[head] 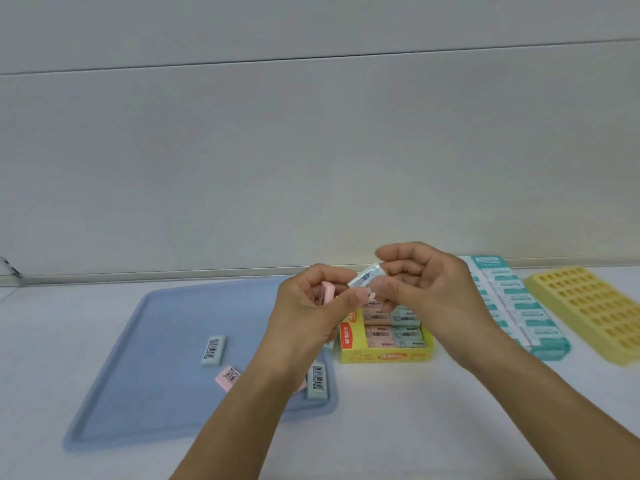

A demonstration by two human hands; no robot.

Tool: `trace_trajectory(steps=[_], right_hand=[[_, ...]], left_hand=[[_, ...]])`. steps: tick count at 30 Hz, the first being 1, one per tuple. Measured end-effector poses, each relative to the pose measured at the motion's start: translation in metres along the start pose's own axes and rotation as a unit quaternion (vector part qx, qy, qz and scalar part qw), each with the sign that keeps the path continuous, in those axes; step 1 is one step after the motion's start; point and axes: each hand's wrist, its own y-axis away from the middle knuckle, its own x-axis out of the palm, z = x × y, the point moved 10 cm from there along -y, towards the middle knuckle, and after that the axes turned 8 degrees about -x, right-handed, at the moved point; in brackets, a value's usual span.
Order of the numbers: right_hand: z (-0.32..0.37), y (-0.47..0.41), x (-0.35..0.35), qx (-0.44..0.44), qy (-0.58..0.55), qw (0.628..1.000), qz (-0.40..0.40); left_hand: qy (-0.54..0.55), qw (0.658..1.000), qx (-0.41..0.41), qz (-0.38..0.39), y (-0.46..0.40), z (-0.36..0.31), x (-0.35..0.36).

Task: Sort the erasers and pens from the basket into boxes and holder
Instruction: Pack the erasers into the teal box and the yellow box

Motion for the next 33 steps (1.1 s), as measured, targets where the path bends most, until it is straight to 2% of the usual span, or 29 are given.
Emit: trace_trajectory(steps=[3, 5, 7, 9, 11, 13, 15, 17, 21, 28, 30, 33], right_hand=[[-0.019, -0.002, -0.005, 0.100, -0.106, 0.988, -0.042], [-0.030, -0.001, -0.006, 0.150, -0.114, 0.981, -0.046], [-0.033, -0.003, -0.012, 0.160, -0.091, 0.982, -0.044], [-0.028, -0.009, -0.023, 0.122, -0.023, 0.992, -0.034], [-0.017, -0.016, -0.031, 0.052, 0.158, 0.986, 0.023], [-0.020, -0.014, -0.021, 0.013, 0.324, 0.936, 0.140], [-0.035, -0.005, -0.011, 0.018, 0.404, 0.885, 0.229], [-0.040, -0.002, -0.006, 0.004, 0.444, 0.861, 0.247], [-0.033, -0.002, -0.005, -0.047, 0.486, 0.841, 0.233], [-0.037, 0.000, -0.004, -0.060, 0.562, 0.785, 0.252], [-0.033, 0.000, -0.004, -0.068, 0.555, 0.793, 0.240], [-0.014, -0.002, -0.003, -0.111, 0.447, 0.873, 0.160]], left_hand=[[-0.003, 1.000, 0.007, 0.004, -0.003, -0.002, 0.010], [-0.021, 1.000, 0.009, -0.006, -0.006, -0.003, 0.013], [-0.051, 0.999, 0.007, -0.011, -0.007, 0.000, 0.016], [-0.083, 0.996, -0.015, -0.015, -0.009, 0.009, 0.015], [-0.082, 0.995, -0.055, -0.014, -0.010, 0.020, 0.012], [-0.048, 0.994, -0.100, -0.006, -0.011, 0.032, 0.012], [0.003, 0.992, -0.128, 0.008, -0.010, 0.039, 0.017], [0.037, 0.990, -0.138, 0.017, -0.011, 0.044, 0.021], [0.092, 0.983, -0.157, 0.016, -0.012, 0.049, 0.020], [0.134, 0.974, -0.183, 0.009, -0.011, 0.053, 0.019], [0.161, 0.968, -0.190, 0.012, -0.011, 0.053, 0.019], [0.198, 0.961, -0.194, 0.023, -0.011, 0.052, 0.021]])
